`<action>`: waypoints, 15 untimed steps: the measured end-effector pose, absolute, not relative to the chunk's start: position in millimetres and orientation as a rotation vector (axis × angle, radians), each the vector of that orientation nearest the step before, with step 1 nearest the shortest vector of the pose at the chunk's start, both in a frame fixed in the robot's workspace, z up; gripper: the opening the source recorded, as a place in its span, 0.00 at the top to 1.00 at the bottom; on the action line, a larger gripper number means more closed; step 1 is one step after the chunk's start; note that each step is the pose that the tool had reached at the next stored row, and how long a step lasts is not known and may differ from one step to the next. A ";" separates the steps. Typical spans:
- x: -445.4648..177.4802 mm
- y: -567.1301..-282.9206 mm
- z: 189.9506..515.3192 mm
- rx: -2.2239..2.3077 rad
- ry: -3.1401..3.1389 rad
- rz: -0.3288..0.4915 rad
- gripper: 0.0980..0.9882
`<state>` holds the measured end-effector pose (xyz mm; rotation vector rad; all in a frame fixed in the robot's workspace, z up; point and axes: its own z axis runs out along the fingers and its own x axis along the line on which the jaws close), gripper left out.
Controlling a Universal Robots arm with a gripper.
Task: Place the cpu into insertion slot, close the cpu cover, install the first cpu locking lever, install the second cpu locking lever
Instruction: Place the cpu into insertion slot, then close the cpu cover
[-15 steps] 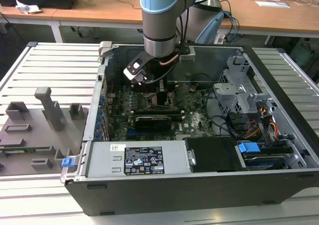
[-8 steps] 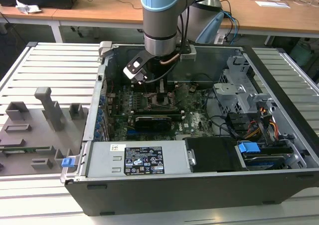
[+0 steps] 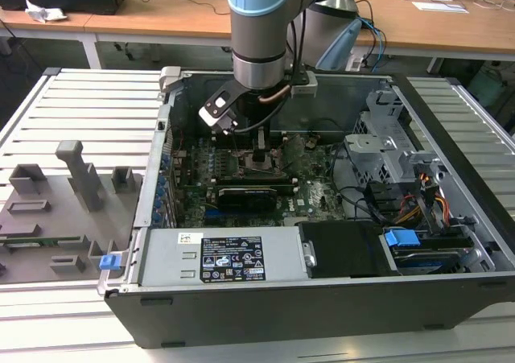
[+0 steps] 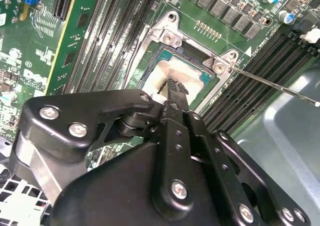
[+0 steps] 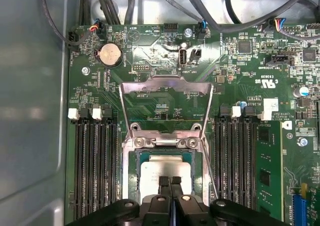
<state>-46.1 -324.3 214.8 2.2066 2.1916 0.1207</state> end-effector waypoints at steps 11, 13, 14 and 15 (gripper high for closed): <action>-46.1 -324.3 224.4 2.207 2.192 0.121 0.99; -46.1 -324.3 227.7 2.207 2.192 0.121 0.99; -46.1 -324.3 229.1 2.207 2.192 0.121 0.99; -46.1 -324.3 230.5 2.207 2.192 0.121 0.99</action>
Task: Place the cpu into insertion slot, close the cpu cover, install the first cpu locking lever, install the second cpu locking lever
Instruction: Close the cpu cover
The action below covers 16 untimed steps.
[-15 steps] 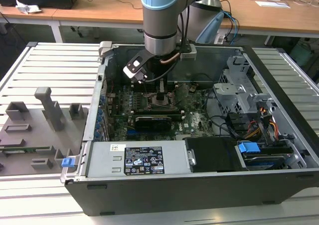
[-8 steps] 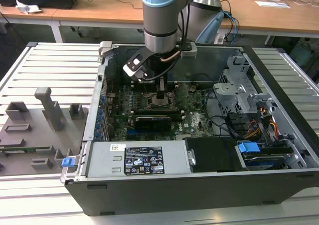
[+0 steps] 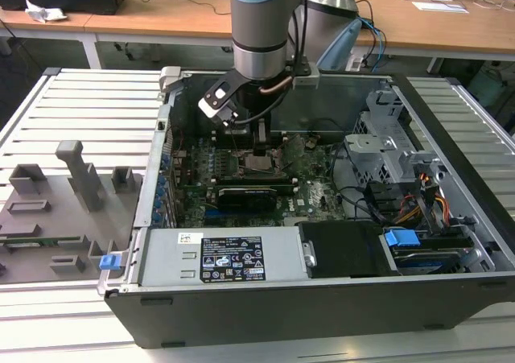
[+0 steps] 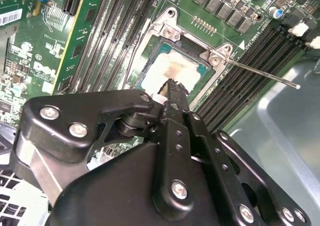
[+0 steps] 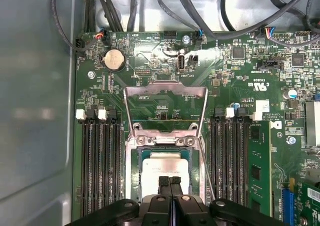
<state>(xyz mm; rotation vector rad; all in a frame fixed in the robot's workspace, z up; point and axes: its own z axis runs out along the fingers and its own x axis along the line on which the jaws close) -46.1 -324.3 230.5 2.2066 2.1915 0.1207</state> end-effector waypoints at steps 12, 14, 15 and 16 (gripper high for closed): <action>-40.6 -327.2 249.3 2.208 2.193 0.118 0.99; -40.5 -327.2 264.7 2.208 2.193 0.118 0.99; -39.9 -327.1 270.1 2.208 2.193 0.118 0.99; -36.7 -327.1 270.2 2.208 2.193 0.118 0.99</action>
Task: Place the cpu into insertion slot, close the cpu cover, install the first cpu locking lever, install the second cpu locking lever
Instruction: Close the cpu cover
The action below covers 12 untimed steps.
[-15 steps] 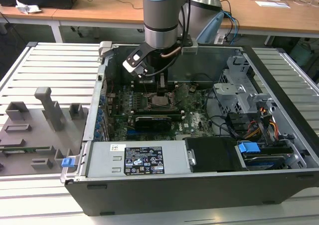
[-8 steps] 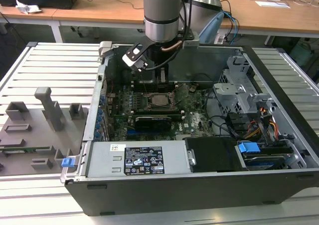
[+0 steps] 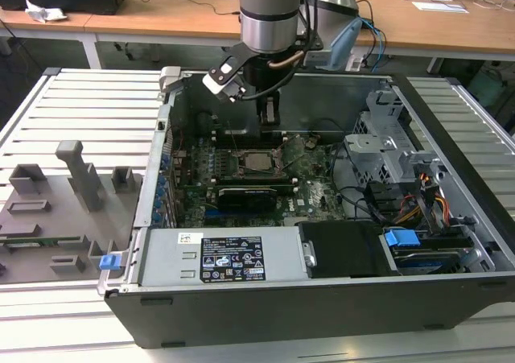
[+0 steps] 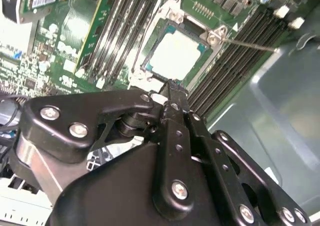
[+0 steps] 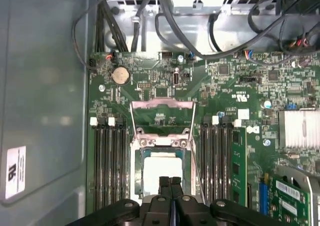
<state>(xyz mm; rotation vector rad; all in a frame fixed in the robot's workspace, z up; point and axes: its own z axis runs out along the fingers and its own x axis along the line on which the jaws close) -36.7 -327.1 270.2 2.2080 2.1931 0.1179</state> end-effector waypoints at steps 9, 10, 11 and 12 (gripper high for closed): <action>-13.8 -327.1 274.2 2.209 2.193 0.117 0.99; -4.7 -327.1 274.2 2.210 2.195 0.114 0.99; 2.3 -327.1 273.9 2.213 2.197 0.109 0.99; 5.5 -327.0 273.7 2.213 2.198 0.108 0.99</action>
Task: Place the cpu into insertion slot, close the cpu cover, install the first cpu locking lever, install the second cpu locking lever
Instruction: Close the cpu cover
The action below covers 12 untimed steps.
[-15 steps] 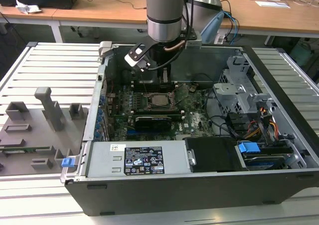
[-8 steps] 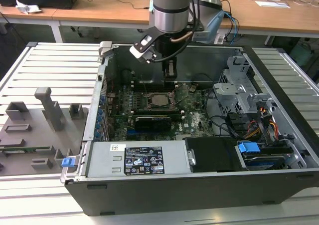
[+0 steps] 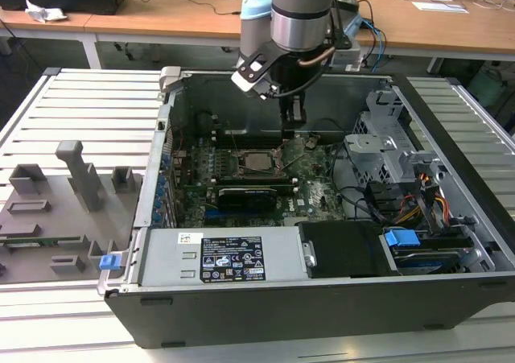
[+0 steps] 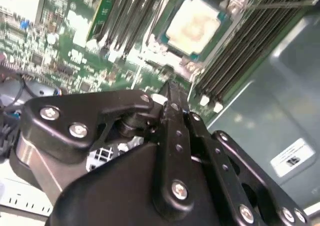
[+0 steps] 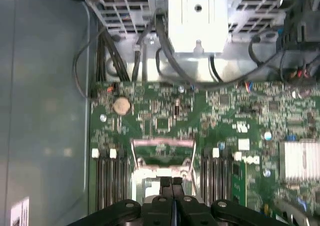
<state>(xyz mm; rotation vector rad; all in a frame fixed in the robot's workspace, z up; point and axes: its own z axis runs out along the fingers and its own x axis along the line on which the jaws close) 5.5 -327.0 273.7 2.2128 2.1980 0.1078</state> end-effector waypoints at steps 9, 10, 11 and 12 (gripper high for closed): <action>37.8 -322.8 265.1 2.182 2.249 0.089 0.99; 39.8 -322.5 264.8 2.183 2.250 0.087 0.99; 43.0 -322.3 264.7 2.184 2.251 0.085 0.99; 43.9 -322.2 264.6 2.185 2.251 0.084 0.99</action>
